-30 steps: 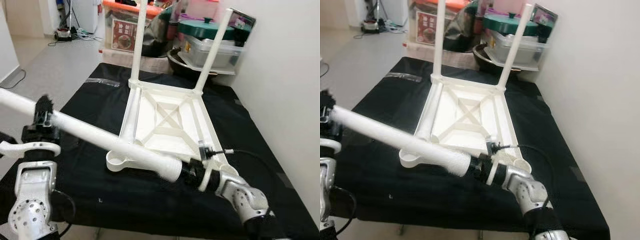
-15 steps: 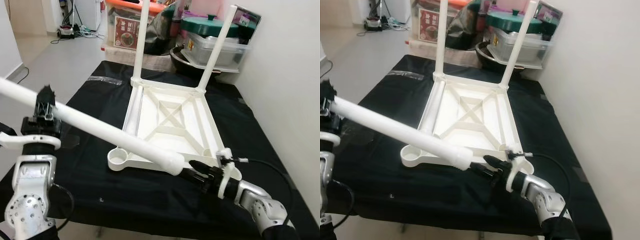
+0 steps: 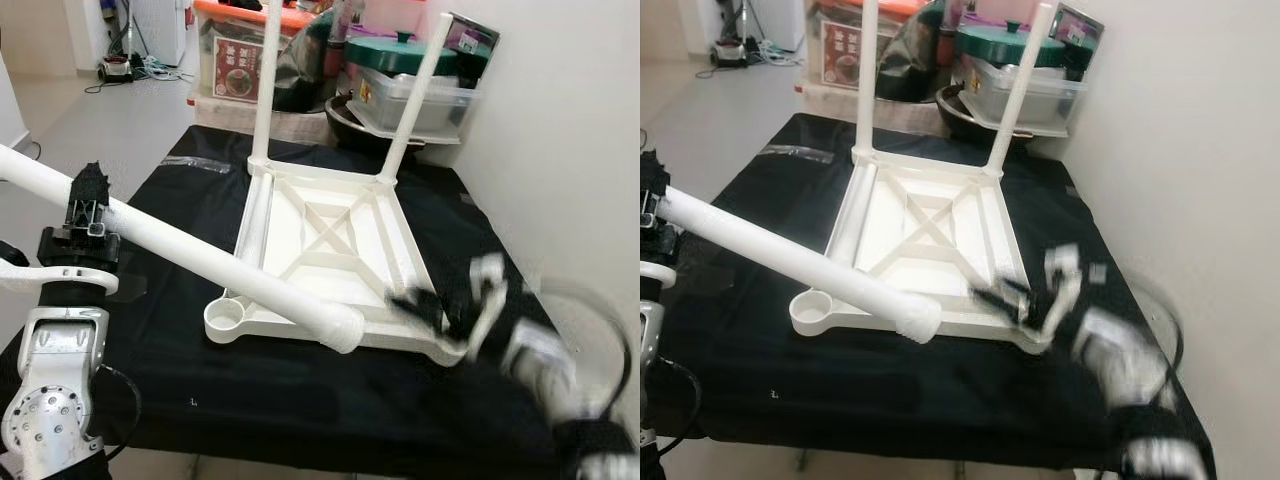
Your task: Building children table
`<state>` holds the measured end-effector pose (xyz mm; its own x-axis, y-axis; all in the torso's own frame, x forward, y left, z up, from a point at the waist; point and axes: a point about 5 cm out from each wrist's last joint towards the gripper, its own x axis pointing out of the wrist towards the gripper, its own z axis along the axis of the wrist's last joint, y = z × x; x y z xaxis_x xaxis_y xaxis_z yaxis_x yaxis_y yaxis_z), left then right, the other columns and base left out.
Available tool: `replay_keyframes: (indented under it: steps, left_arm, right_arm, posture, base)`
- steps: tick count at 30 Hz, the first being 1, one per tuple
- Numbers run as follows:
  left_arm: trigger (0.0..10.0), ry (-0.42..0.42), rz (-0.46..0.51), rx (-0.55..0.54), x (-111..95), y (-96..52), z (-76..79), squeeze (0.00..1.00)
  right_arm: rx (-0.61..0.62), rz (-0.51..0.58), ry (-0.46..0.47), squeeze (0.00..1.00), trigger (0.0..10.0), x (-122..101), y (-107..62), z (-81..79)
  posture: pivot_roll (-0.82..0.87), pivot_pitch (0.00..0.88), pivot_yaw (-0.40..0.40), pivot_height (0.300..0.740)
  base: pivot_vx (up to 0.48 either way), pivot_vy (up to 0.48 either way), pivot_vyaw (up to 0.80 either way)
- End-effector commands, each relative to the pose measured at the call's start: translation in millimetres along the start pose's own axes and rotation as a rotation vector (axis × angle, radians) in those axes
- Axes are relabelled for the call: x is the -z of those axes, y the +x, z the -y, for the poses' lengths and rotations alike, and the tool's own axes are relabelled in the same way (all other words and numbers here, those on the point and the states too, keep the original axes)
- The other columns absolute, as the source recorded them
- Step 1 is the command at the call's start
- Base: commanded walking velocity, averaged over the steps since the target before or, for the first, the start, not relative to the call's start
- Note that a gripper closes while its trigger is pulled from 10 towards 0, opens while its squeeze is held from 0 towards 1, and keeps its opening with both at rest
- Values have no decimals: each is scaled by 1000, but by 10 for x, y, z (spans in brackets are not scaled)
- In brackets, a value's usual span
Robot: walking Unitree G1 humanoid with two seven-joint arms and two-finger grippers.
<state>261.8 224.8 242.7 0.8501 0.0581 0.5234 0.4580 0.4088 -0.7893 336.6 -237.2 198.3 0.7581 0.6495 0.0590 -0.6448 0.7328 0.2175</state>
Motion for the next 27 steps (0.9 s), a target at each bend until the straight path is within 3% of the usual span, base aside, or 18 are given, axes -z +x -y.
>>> replay_keyframes:
  steps: [1, 2, 3, 4, 5, 8, 9, 12, 17, 22, 24, 27]
  left_arm:
    - [0, 18, -42, 14, 59, -7, 9, 0]
    - [0, 25, -58, 22, 80, -5, 19, 0]
    - [0, 25, -58, 22, 80, -5, 19, 0]
    - [0, 30, -86, 40, 128, -1, 44, 0]
    - [0, 37, -101, 46, 154, 0, 56, 0]
    - [0, 60, -123, 59, 196, -3, 77, 0]
    - [0, 105, -143, 71, 229, -2, 101, 0]
    - [0, 133, -163, 87, 263, -3, 129, 0]
    - [0, 200, -217, 134, 355, 12, 203, 0]
    - [0, 226, -235, 147, 386, 22, 217, 0]
    - [0, 260, -251, 159, 418, 27, 229, 0]
    - [0, 282, -262, 167, 442, 28, 234, 0]
  right_arm:
    - [8, 45, -22, 1000, 10000, -241, 46, 28]
    - [-22, 75, -42, 565, 10000, -423, 107, -8]
    - [-22, 75, -42, 565, 10000, -423, 107, -8]
    - [-114, 60, -118, 565, 10000, -660, 254, -163]
    - [-154, 12, -158, 0, 10000, -670, 311, -222]
    - [-221, -76, -204, 0, 10000, -657, 395, -316]
    - [-268, -122, -183, 0, 10000, -652, 469, -400]
    - [-306, -173, -181, 0, 10000, -631, 547, -486]
    - [-466, -349, -187, 0, 10000, -445, 712, -853]
    - [-527, -422, -162, 0, 10000, -362, 754, -1016]
    - [-609, -487, -129, 0, 10000, -281, 757, -1210]
    - [-679, -534, -113, 0, 10000, -214, 736, -1348]
  posture:
    - [80, 0, -159, 740]
    - [80, 0, -159, 740]
    - [80, 0, -159, 740]
    - [83, 0, -161, 740]
    - [84, 0, -161, 740]
    - [88, 0, -164, 740]
    - [89, 0, -166, 740]
    - [97, 0, -170, 740]
    - [98, 0, -171, 740]
    - [97, 0, -171, 740]
    - [96, 0, -170, 740]
    - [93, 0, -170, 740]
  base:
    - [0, 0, 0]
    - [0, 0, 0]
    - [0, 0, 0]
    - [0, 0, 0]
    - [0, 0, 0]
    - [0, 0, 0]
    - [0, 0, 0]
    - [0, 0, 0]
    - [0, 0, 0]
    - [0, 0, 0]
    - [0, 0, 0]
    - [0, 0, 0]
